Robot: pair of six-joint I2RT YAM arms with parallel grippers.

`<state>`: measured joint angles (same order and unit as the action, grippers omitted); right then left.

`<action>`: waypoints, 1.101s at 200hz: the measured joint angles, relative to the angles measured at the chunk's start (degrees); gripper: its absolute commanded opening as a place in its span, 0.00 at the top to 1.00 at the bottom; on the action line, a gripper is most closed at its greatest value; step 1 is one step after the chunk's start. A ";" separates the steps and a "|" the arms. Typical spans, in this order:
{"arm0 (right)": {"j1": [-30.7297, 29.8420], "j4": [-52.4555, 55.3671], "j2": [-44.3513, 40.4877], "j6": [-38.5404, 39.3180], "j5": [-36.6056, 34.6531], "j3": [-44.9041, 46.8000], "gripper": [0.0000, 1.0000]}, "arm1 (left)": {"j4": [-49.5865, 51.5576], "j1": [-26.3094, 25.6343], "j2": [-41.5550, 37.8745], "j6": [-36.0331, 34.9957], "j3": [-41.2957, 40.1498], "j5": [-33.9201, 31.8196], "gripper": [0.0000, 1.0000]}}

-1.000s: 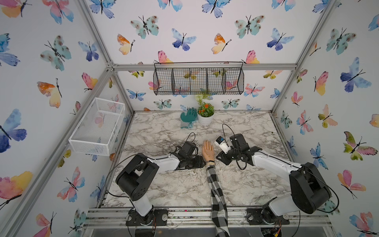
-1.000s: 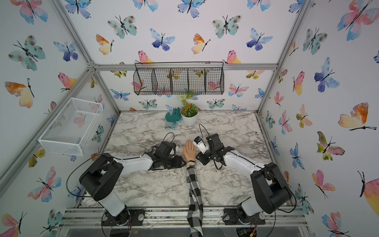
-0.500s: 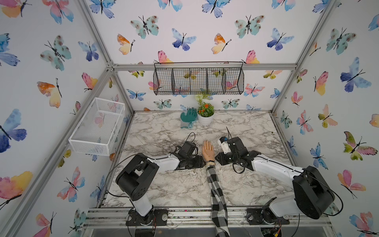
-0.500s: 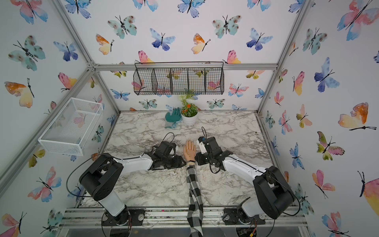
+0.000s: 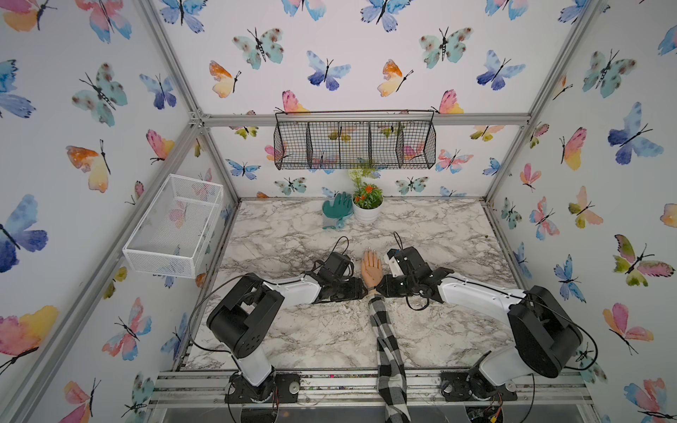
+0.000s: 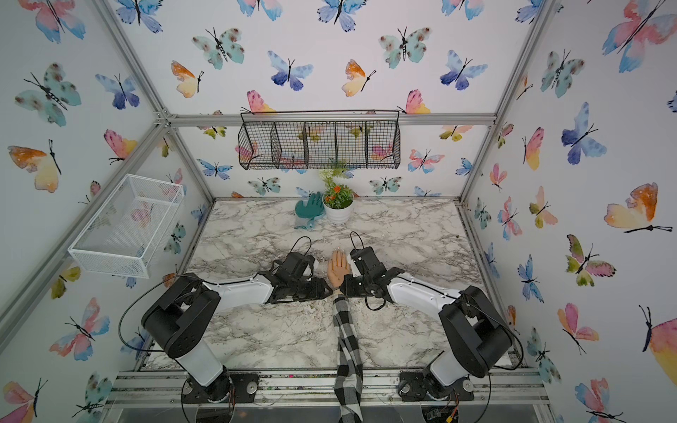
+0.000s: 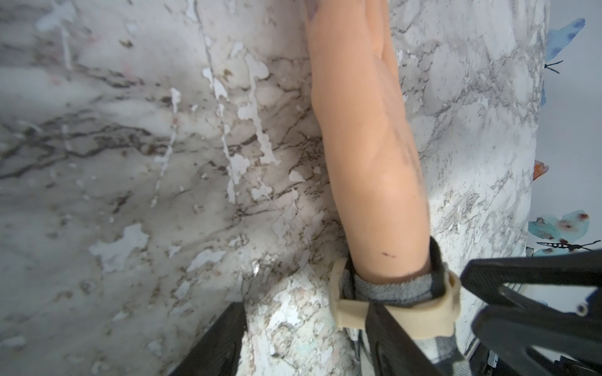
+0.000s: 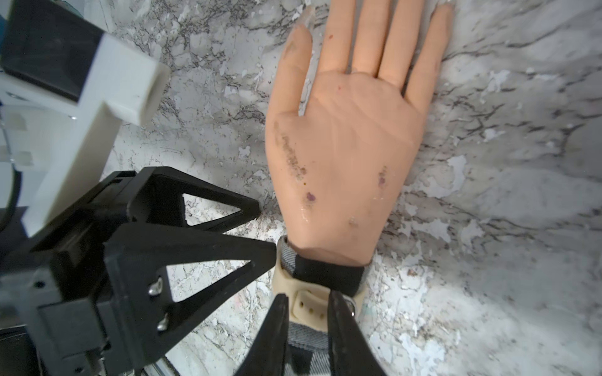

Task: Take off the watch
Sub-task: Untie the watch from the hand.

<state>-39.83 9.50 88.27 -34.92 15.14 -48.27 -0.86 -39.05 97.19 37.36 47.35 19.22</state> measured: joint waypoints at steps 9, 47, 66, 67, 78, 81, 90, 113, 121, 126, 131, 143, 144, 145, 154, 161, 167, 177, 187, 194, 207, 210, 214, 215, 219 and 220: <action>-0.02 0.02 0.31 -0.02 0.00 0.00 0.75 | -0.11 0.00 0.04 -0.02 0.00 0.02 0.37; -0.04 -0.13 1.25 -0.09 0.00 -0.02 0.74 | -0.28 0.00 0.11 0.00 0.00 0.07 0.37; -0.15 -0.15 1.88 -0.04 0.00 -0.24 0.73 | -0.42 0.00 0.15 0.00 0.00 0.13 0.37; -0.15 -0.17 1.88 -0.04 0.00 -0.24 0.73 | -0.42 0.00 0.15 0.00 0.00 0.13 0.36; -0.31 -0.33 2.08 0.00 0.02 -0.31 0.72 | -0.46 0.00 0.17 0.02 0.00 0.15 0.36; -0.33 -0.37 2.10 0.00 0.04 -0.33 0.71 | -0.46 0.00 0.17 0.02 0.00 0.15 0.37; -0.39 -0.55 2.23 0.02 0.07 -0.35 0.71 | -0.48 0.00 0.17 0.02 0.00 0.15 0.36; -0.46 -0.72 2.67 0.07 0.24 -0.55 0.71 | -0.50 0.00 0.20 0.02 0.00 0.17 0.37; -0.50 -0.74 2.95 0.11 0.37 -0.70 0.72 | -0.50 0.00 0.20 0.02 0.00 0.17 0.36; -0.50 -0.74 3.13 0.20 0.46 -0.85 0.74 | -0.50 0.00 0.20 0.02 0.00 0.17 0.37; -0.50 -0.74 3.37 0.37 0.52 -0.98 0.75 | -0.50 0.04 0.20 0.02 0.00 0.17 0.36; -0.50 -0.81 3.78 0.63 0.79 -1.20 0.77 | -0.50 0.11 0.20 0.02 0.00 0.17 0.37; -0.50 -0.83 3.80 0.68 0.81 -1.22 0.78 | -0.50 0.11 0.20 0.02 0.00 0.17 0.37; -0.50 -0.83 3.82 0.68 0.81 -1.22 0.78 | -0.50 0.11 0.20 0.02 0.00 0.17 0.37; -0.50 -1.01 4.00 0.96 0.92 -1.25 0.80 | -0.50 0.17 0.20 0.02 0.00 0.17 0.36; -0.50 -1.18 4.09 1.11 0.98 -1.25 0.82 | -0.50 0.22 0.20 0.02 0.00 0.20 0.37; -0.50 -1.31 4.11 1.31 1.03 -1.25 0.83 | -0.50 0.26 0.20 0.02 0.00 0.20 0.36; -0.50 -1.46 4.11 1.64 1.07 -1.27 0.85 | -0.48 0.31 0.20 0.04 0.00 0.22 0.36; -0.50 -1.64 4.09 1.97 1.05 -1.27 0.87 | -0.50 0.31 0.20 0.07 0.00 0.24 0.36; -0.50 -1.84 4.09 2.23 1.05 -1.27 0.88 | -0.50 0.31 0.20 0.09 0.00 0.22 0.36; -0.52 -2.23 4.07 2.62 1.05 -1.27 0.91 | -0.50 0.31 0.20 0.11 0.00 0.22 0.36; -0.52 -2.27 4.04 2.67 1.05 -1.27 0.92 | -0.50 0.31 0.20 0.11 0.00 0.22 0.36; -0.55 -2.29 4.00 2.67 1.03 -1.22 0.93 | -0.50 0.31 0.20 0.11 0.00 0.22 0.36; -0.57 -2.32 3.96 2.69 1.01 -1.22 0.93 | -0.50 0.31 0.20 0.11 0.00 0.22 0.36; -0.59 -2.38 3.91 2.75 0.98 -1.18 0.94 | -0.50 0.31 0.20 0.13 0.00 0.22 0.36; -0.61 -2.38 3.87 2.75 0.96 -1.16 0.94 | -0.50 0.31 0.20 0.13 0.00 0.22 0.36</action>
<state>-40.45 7.11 92.14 -32.16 16.10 -49.43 -1.37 -38.74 97.38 37.50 47.35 19.44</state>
